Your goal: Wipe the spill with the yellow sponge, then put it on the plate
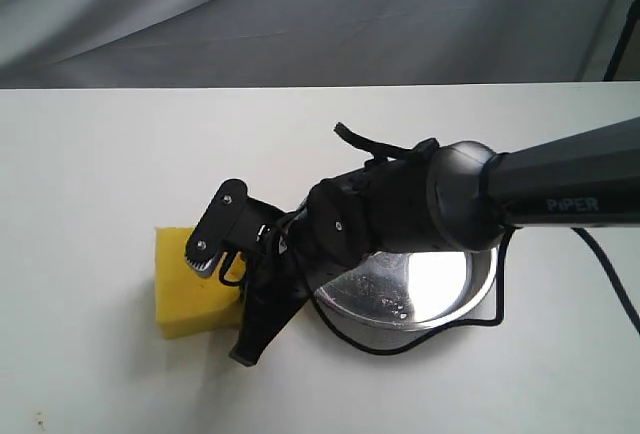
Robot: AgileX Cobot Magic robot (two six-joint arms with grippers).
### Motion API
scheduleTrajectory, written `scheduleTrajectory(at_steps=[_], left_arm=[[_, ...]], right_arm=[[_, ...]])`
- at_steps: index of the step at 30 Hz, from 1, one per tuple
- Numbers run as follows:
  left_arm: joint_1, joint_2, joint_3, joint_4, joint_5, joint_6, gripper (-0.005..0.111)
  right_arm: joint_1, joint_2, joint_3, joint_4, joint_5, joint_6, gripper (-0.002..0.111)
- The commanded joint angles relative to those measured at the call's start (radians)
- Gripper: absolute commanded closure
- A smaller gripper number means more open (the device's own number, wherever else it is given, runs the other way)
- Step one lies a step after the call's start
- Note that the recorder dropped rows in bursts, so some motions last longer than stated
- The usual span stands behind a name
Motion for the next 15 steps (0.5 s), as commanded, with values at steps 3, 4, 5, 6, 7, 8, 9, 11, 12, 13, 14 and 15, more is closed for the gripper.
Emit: scheduleTrajectory(at_steps=[3,4,5,6,7,8,9,11,12,13,14,15], left_arm=[[-0.006,-0.004,0.002,-0.001,-0.004,-0.004,0.107],[-0.006,-0.004,0.002,-0.001,-0.004,-0.004,0.107],[-0.006,-0.004,0.002,-0.001,-0.004,-0.004,0.107],[-0.006,-0.004,0.002,-0.001,-0.004,-0.004,0.107],[-0.006,-0.004,0.002,-0.001,-0.004,-0.004,0.107],[-0.006,-0.004,0.002,-0.001,-0.004,-0.004,0.107],[-0.006,-0.004,0.002,-0.001,-0.004,-0.004,0.107],[-0.006,-0.004,0.002,-0.001,-0.004,-0.004,0.107],[-0.006,-0.004,0.002,-0.001,-0.004,-0.004,0.107],[-0.006,-0.004,0.002,-0.001,-0.004,-0.004,0.107],[-0.006,-0.004,0.002,-0.001,-0.004,-0.004,0.107],[-0.006,-0.004,0.002,-0.001,-0.004,-0.004,0.107]], right_arm=[[0.046,0.009,0.017,-0.005,0.131,-0.015,0.108],[0.046,0.007,0.017,-0.005,0.132,-0.013,0.108],[0.046,0.005,0.017,-0.005,0.132,-0.012,0.108],[0.046,-0.002,0.017,-0.005,0.132,-0.012,0.108],[0.046,-0.009,0.017,-0.005,0.129,-0.012,0.108],[0.046,-0.025,0.017,-0.005,0.125,-0.012,0.108],[0.044,-0.036,0.017,-0.005,0.125,-0.012,0.108],[0.042,-0.066,0.017,-0.001,0.126,-0.007,0.108],[0.042,-0.078,0.017,-0.001,0.131,0.0,0.108],[0.042,-0.086,0.017,-0.001,0.136,0.006,0.108],[0.042,-0.093,0.017,-0.001,0.15,0.006,0.108],[0.042,-0.095,0.017,-0.001,0.154,0.006,0.108]])
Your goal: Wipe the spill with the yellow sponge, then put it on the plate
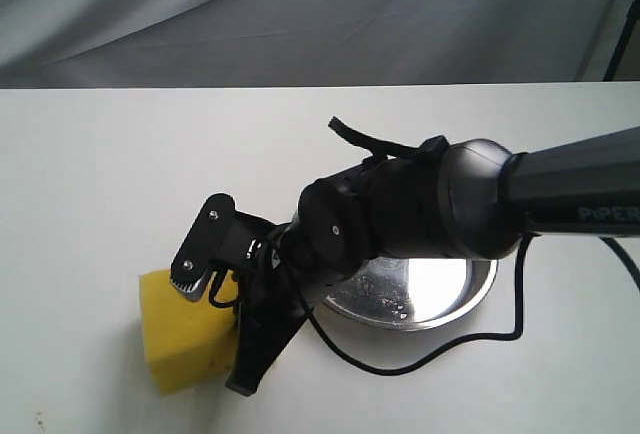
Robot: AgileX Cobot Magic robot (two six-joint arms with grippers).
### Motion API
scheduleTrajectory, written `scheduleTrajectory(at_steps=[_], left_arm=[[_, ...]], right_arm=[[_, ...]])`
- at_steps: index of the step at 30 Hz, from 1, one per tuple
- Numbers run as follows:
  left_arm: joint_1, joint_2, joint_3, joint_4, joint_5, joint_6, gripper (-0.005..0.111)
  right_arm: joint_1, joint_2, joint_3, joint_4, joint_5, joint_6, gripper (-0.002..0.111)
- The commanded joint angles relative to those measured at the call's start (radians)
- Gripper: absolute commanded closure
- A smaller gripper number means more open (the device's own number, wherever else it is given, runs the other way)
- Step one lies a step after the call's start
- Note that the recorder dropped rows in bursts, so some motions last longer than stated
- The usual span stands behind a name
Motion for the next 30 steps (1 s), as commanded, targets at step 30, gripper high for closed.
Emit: scheduleTrajectory(at_steps=[30], left_arm=[[-0.006,-0.004,0.002,-0.001,-0.004,-0.004,0.107]], right_arm=[[-0.119,0.106,0.006,-0.065,-0.246,-0.025,0.108]])
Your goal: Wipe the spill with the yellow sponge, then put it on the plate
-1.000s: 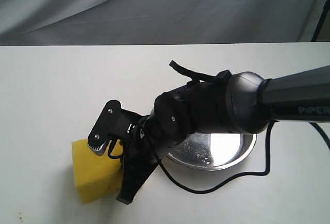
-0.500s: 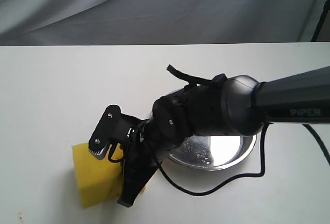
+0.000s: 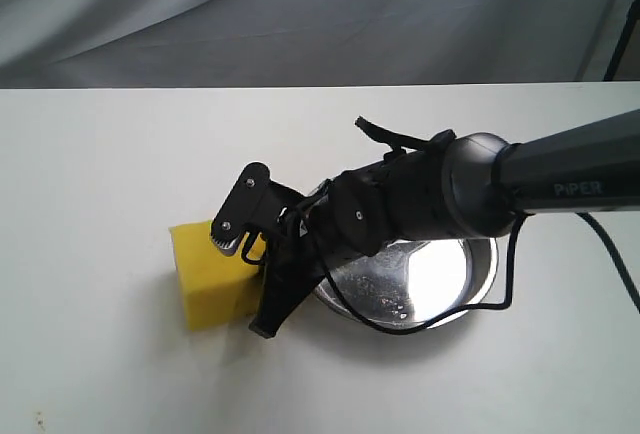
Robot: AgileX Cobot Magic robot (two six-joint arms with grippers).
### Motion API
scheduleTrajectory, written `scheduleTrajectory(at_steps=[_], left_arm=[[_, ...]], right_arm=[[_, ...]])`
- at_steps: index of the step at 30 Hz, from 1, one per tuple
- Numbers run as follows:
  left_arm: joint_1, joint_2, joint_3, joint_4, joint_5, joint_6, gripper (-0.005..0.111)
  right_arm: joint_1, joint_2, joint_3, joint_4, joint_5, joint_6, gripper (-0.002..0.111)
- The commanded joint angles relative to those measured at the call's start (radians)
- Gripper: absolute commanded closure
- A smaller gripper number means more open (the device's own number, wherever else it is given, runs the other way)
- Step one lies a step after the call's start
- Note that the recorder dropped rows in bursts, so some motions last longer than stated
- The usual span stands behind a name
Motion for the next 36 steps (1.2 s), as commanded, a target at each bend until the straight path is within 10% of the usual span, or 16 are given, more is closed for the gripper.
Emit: scheduleTrajectory(at_steps=[1,17,36], left_arm=[[-0.006,-0.004,0.002,-0.001,-0.004,-0.004,0.107],[-0.006,-0.004,0.002,-0.001,-0.004,-0.004,0.107],[-0.006,-0.004,0.002,-0.001,-0.004,-0.004,0.107]], right_arm=[[-0.012,0.034,0.004,-0.026,-0.074,-0.015,0.108],[-0.014,0.05,-0.18,-0.026,-0.068,-0.013,0.108],[-0.01,0.068,-0.188,0.04,0.436,-0.098,0.108]])
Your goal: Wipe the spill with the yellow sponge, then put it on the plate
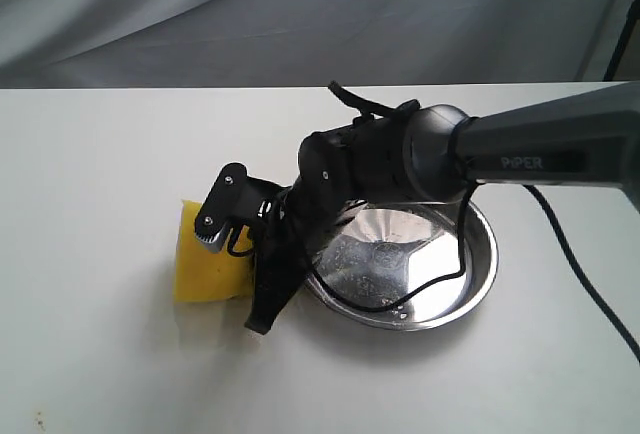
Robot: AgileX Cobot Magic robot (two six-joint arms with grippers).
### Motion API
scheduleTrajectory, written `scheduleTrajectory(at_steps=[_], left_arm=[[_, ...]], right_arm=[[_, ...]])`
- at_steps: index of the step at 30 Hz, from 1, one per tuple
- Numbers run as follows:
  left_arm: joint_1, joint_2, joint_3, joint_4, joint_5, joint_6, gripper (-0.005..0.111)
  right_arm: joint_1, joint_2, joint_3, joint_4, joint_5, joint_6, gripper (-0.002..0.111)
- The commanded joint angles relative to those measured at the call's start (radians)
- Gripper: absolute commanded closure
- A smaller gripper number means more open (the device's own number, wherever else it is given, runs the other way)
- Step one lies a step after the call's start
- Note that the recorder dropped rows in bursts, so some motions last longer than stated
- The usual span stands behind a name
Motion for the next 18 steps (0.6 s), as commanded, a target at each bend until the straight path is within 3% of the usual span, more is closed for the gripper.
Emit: scheduleTrajectory(at_steps=[1,6,13,16,18], left_arm=[[-0.006,-0.004,0.002,-0.001,-0.004,-0.004,0.107],[-0.006,-0.004,0.002,-0.001,-0.004,-0.004,0.107],[-0.006,-0.004,0.002,-0.001,-0.004,-0.004,0.107],[-0.006,-0.004,0.002,-0.001,-0.004,-0.004,0.107],[-0.006,-0.004,0.002,-0.001,-0.004,-0.004,0.107]], right_arm=[[-0.005,-0.026,0.012,0.035,0.136,-0.035,0.108],[-0.005,-0.132,0.012,0.107,0.123,-0.062,0.108],[-0.011,-0.05,-0.015,0.108,-0.342,-0.054,0.108],[-0.023,0.021,-0.059,0.123,-0.291,-0.047,0.108],[-0.03,0.059,-0.093,0.123,-0.154,-0.047,0.108]])
